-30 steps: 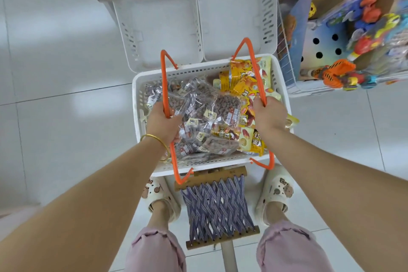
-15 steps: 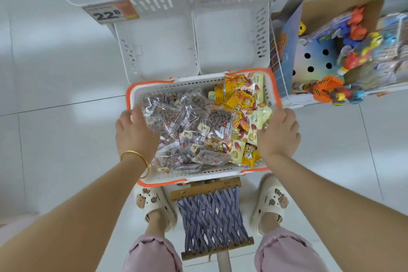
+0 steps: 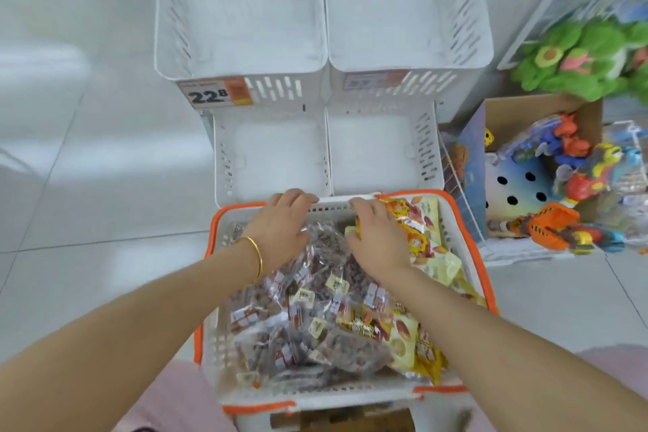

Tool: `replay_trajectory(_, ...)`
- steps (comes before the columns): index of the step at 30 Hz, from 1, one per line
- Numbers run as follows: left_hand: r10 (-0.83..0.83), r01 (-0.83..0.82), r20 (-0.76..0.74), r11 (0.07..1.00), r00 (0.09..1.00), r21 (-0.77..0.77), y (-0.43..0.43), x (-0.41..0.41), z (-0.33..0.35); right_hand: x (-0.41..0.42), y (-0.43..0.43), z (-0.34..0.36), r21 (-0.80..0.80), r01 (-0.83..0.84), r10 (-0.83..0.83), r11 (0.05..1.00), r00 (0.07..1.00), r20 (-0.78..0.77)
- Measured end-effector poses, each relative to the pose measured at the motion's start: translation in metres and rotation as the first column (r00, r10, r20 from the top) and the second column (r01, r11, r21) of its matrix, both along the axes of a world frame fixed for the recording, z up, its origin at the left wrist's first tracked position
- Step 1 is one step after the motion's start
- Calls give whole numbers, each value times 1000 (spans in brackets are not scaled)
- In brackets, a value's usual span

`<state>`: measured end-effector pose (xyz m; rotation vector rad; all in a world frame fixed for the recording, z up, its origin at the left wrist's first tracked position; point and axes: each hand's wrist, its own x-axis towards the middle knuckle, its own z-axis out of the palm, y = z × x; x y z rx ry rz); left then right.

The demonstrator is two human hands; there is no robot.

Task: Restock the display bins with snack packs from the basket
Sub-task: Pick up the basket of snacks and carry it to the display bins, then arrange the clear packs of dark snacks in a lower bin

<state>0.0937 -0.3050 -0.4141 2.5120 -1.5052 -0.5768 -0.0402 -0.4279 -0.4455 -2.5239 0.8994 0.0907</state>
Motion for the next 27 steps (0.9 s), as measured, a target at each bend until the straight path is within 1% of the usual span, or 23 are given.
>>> replay_trajectory(2, -26, 28, 38, 998, 999, -48, -2, 10, -7, 12, -10, -8, -58, -88, 90, 994, 996, 24)
replay_trajectory(4, -63, 73, 93, 992, 994, -102, -5, 22, -13, 26, -19, -13, -81, -122, 127, 989, 990, 58)
replay_trajectory(7, -94, 132, 222, 978, 971, -164, -7, 26, -22, 38, -22, -23, -157, -205, 220, 966, 971, 89)
replay_trajectory(8, -97, 140, 235, 974, 967, -176, -5, 28, -18, 40, -20, -18, -135, -212, 226, 968, 969, 98)
replay_trajectory(9, -64, 101, 210, 980, 976, -172, 1, 23, -19, 34, -13, -18, -104, -205, 213, 973, 974, 78)
replay_trajectory(11, -30, 43, 127, 994, 991, -103, 16, 8, -17, 17, 2, -9, -44, -237, 236, 971, 971, -31)
replay_trajectory(13, -85, 85, 128, 996, 988, 4, 21, 0, -20, 9, 2, -10, -55, -256, 248, 965, 961, -119)
replay_trajectory(15, -113, 106, 103, 992, 988, 70, 21, -10, -25, -3, 0, -15, -66, -272, 253, 960, 944, -211)
replay_trajectory(17, -109, 101, 82, 990, 991, 94, 16, -21, -30, -18, -3, -23, -15, -252, 240, 968, 937, -255)
replay_trajectory(19, -106, 102, 33, 991, 994, 88, 8, -31, -32, -29, -10, -24, -35, -243, 222, 969, 928, -300)
replay_trajectory(20, -94, 93, -3, 989, 996, 113, 12, -37, -36, -31, -9, -26, -21, -269, 248, 963, 913, -325)
replay_trajectory(21, -80, 82, -22, 986, 997, 145, 18, -42, -40, -33, -4, -29, -16, -297, 275, 955, 901, -335)
replay_trajectory(24, -40, 40, 2, 990, 999, 136, 20, -38, -52, -33, -7, -31, -20, -338, 305, 941, 872, -383)
replay_trajectory(27, -23, 22, 11, 992, 1000, 122, 13, -36, -61, -31, -18, -39, -94, -345, 301, 934, 901, -311)
